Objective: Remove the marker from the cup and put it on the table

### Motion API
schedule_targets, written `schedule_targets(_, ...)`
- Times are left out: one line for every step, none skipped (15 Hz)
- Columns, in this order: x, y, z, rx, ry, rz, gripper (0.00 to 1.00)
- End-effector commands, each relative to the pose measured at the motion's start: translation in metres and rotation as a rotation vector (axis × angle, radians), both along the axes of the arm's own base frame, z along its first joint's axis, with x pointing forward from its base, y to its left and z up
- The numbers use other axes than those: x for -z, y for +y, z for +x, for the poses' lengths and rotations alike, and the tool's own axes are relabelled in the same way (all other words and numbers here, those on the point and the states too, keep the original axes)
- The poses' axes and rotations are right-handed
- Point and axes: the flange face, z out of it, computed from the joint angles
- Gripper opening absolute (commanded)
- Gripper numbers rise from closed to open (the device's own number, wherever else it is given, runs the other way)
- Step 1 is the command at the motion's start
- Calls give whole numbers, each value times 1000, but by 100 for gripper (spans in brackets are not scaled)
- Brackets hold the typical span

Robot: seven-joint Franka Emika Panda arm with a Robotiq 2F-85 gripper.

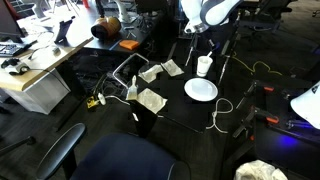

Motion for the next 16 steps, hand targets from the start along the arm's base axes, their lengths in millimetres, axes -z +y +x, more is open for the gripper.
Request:
schedule_targets(-31, 11, -24, -16, -26, -13, 4)
schedule_targets(-37, 14, -27, -17, -41, -9, 4)
schedule_targets(-42, 17, -30, -20, -56, -6, 4)
schedule_targets(-49, 22, -32, -20, -75, -1, 4)
schedule_targets(-57, 27, -34, -25, -102, 6, 4)
schedule_targets(-64, 32, -35, -28, -121, 10, 4)
schedule_targets(-71, 37, -36, -32, -141, 15, 4)
schedule_targets(-78, 43, -35, -31, -160, 24, 4)
schedule_targets(-84, 49, -35, -29, -174, 35, 4)
schedule_targets(-89, 56, -33, -18, -188, 49, 4)
schedule_targets(-94, 62, -32, -16, -197, 66, 4)
schedule_targets(-97, 70, -29, -3, -210, 79, 4)
schedule_targets(-100, 78, -26, 10, -228, 90, 4)
schedule_targets(-101, 86, -24, 29, -248, 103, 4)
schedule_targets(-102, 94, -22, 57, -267, 108, 4)
schedule_targets(-100, 104, -19, 92, -291, 110, 4)
